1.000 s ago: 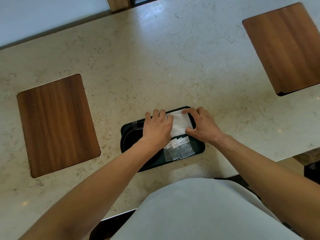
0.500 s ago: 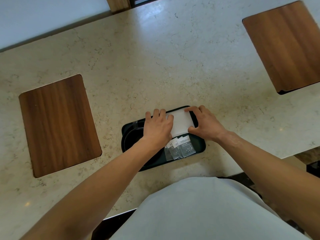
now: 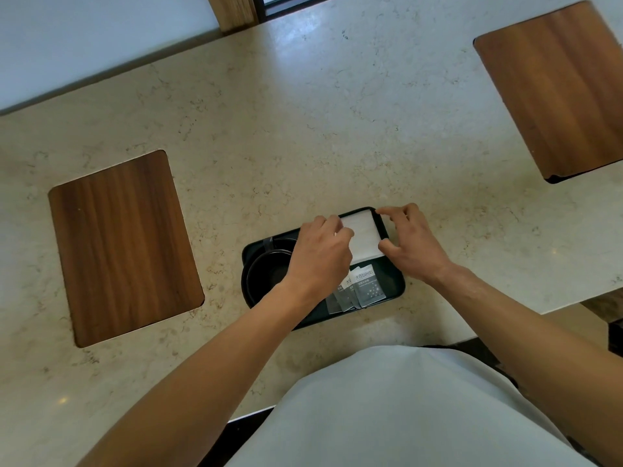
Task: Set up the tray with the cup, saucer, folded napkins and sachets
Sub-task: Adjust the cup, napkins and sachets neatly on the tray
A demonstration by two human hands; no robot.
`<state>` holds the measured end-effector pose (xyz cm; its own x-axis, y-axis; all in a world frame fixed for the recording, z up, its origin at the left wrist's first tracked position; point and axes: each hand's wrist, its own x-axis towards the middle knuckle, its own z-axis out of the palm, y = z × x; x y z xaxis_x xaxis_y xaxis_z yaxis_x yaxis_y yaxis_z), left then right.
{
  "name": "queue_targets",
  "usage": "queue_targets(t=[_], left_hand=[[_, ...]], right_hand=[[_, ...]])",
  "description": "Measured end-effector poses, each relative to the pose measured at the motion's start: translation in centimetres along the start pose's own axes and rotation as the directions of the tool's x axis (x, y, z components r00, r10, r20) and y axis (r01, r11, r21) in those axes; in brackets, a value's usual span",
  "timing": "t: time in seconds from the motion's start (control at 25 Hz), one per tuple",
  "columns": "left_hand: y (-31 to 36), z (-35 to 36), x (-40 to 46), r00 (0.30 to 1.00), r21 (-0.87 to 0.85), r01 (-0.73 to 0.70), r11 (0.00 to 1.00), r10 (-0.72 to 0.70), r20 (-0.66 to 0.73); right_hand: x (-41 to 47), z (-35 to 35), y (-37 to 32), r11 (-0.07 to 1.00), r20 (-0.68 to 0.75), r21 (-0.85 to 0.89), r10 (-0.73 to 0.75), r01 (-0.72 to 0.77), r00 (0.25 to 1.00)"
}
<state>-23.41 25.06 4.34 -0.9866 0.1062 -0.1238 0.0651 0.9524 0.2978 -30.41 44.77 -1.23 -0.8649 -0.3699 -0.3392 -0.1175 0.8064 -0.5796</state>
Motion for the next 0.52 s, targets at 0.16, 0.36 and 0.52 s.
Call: queue_targets(t=[0.16,0.36,0.52], left_hand=[[1.9,1.0,-3.7,0.995,-0.258,-0.030,0.966,0.003,-0.102],[3.7,3.3,-8.4,0.999,-0.208,0.044,0.977,-0.038,0.030],[3.5,4.4,-10.7,0.995,-0.170,0.093,0.981,-0.095,0.000]], right_hand=[[-2.9,0.5,-0.5,0.996,-0.225,-0.033,-0.094,0.089,0.970],[-6.8,2.5,-1.5,0.953,-0.112,-0.072,-0.301,0.294,0.947],[-8.4,4.1,-1.9,0.920,-0.025,-0.193,-0.351,0.340,0.936]])
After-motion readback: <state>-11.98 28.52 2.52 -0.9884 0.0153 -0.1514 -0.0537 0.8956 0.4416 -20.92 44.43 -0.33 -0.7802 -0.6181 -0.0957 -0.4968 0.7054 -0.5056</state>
